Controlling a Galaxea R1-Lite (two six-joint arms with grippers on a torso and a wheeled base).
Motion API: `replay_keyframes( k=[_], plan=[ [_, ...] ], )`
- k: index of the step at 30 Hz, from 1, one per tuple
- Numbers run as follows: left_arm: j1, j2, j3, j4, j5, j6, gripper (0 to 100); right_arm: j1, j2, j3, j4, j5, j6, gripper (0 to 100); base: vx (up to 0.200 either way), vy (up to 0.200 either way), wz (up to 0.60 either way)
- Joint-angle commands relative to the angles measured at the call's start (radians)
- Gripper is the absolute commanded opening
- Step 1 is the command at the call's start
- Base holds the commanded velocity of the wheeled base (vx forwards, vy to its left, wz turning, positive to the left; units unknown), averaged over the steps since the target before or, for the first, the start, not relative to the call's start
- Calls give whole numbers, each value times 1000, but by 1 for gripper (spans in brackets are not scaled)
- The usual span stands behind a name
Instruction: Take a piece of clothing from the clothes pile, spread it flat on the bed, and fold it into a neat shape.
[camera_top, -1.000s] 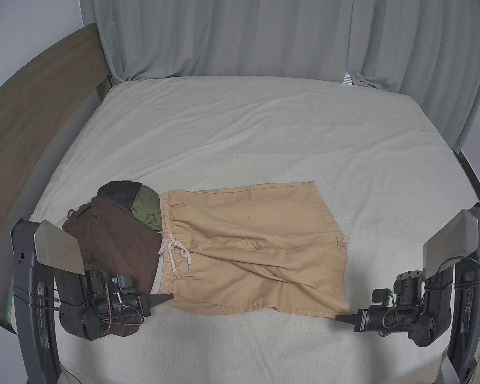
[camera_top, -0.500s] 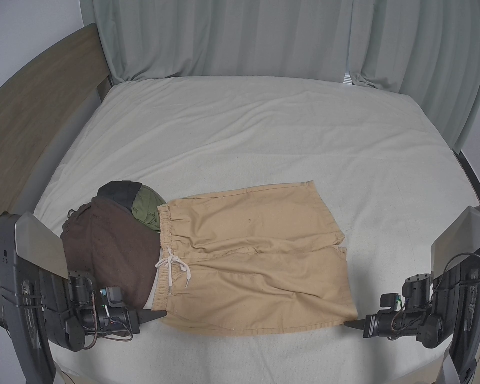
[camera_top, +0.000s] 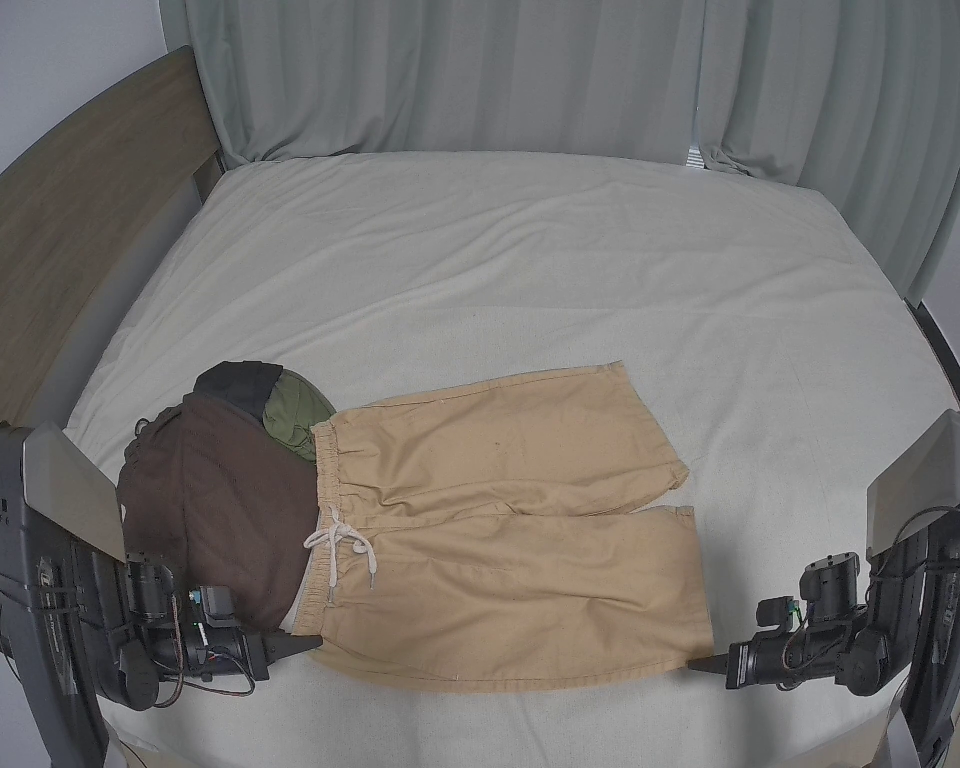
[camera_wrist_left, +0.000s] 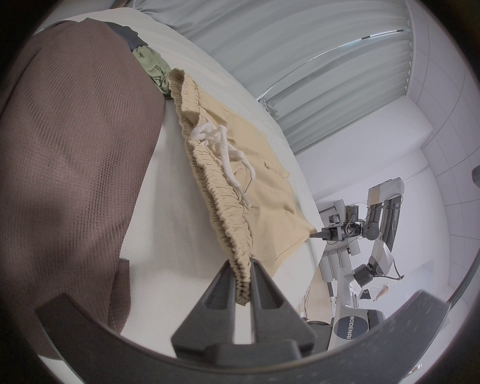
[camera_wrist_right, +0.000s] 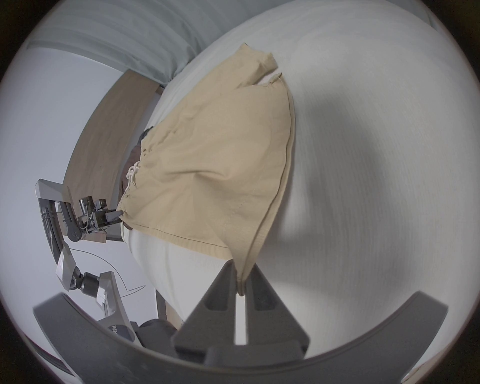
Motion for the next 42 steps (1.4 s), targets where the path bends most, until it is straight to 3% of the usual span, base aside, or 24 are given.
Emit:
replay_keyframes(
  k=[1, 12, 21, 31, 34, 42],
  plan=[
    [3, 6, 15, 0, -1, 2, 0, 4, -119, 18, 92, 0, -21, 0, 0, 0, 0],
    [38, 33, 46, 0, -24, 96, 0, -1, -139, 18, 101, 8, -17, 0, 0, 0, 0],
    [29, -3, 34, -2, -64, 79, 0, 1, -209, 18, 96, 17, -4, 0, 0, 0, 0],
    [8, -102, -11, -3, -64, -75, 0, 1, -292, 16, 79, 23, 31, 0, 0, 0, 0],
    [0, -143, -34, -2, -64, -156, 0, 2, -292, 16, 30, 23, 45, 0, 0, 0, 0],
    [-9, -210, -66, -3, -64, -253, 0, 5, -286, 16, -71, 22, 106, 0, 0, 0, 0]
  ],
)
